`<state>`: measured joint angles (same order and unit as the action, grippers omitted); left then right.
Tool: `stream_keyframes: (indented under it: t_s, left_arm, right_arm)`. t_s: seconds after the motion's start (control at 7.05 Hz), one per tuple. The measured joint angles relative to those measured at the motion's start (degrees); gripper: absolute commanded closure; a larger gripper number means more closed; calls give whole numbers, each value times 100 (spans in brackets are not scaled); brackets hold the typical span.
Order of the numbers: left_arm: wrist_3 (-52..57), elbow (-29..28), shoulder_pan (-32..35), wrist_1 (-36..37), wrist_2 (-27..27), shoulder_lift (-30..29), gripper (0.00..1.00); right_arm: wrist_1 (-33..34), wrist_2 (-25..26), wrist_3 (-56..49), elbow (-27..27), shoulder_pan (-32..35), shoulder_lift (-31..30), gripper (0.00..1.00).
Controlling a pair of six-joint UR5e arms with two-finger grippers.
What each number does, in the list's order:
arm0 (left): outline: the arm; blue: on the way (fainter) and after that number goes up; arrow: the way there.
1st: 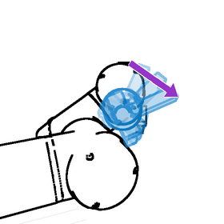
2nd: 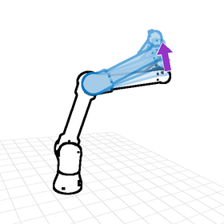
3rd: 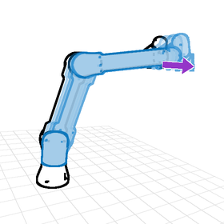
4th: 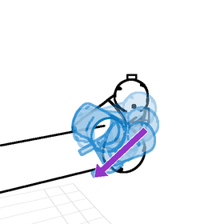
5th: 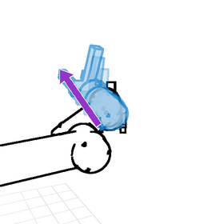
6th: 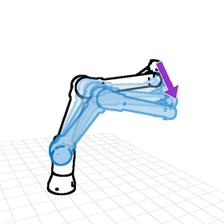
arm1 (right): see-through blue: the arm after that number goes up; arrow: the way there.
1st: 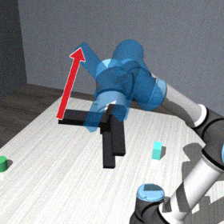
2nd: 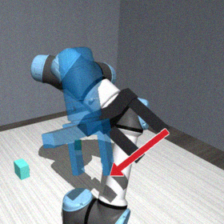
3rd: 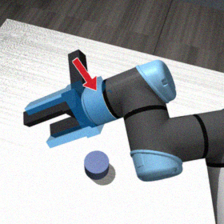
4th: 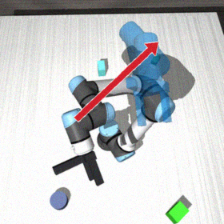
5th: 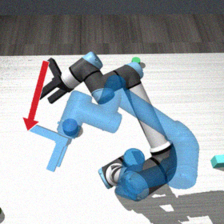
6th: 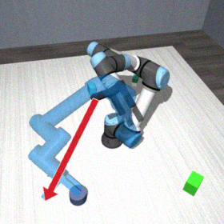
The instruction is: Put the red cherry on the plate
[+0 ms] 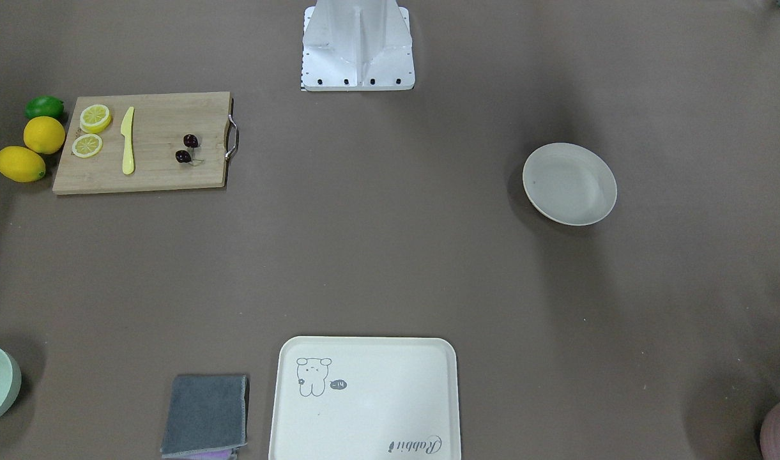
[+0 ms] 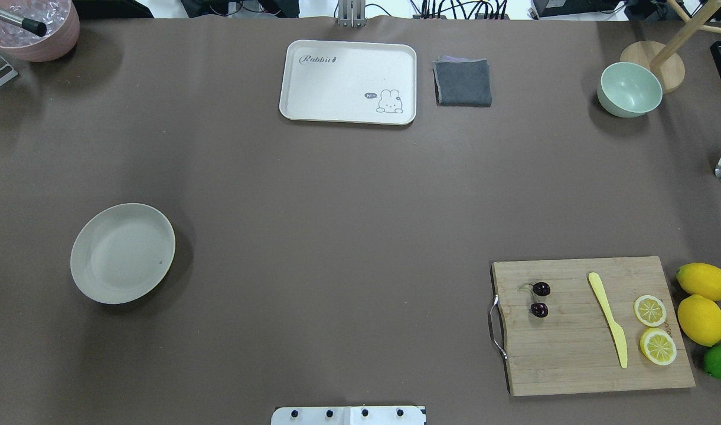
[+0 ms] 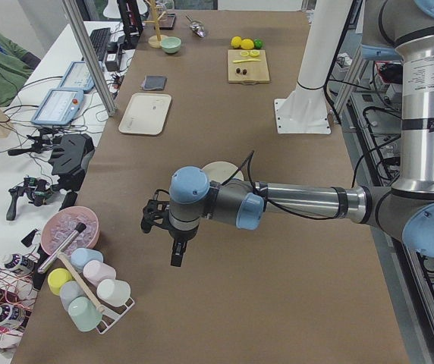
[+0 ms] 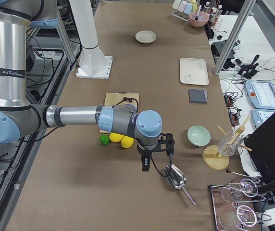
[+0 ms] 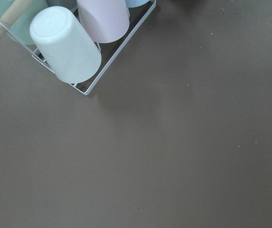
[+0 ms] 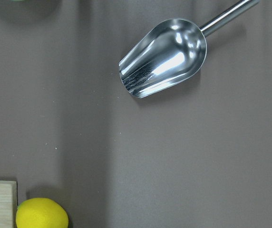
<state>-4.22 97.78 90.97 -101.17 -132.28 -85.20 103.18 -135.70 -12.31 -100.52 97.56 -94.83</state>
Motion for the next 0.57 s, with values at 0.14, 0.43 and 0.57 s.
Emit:
stream_keyframes:
  t_s: [0.14, 0.43, 0.57]
  left_arm:
    - [-2, 18, -3, 2, -4, 1, 2]
    - [-6, 123, -24, -3, -188, -12, 2]
    - [-75, 223, -64, -15, -346, -19, 2]
  right_arm:
    - [0, 0, 2, -2, 0, 4, 0]
    - [0, 0, 2, -9, 0, 12, 0]
    - [0, 0, 3, -18, 0, 12, 0]
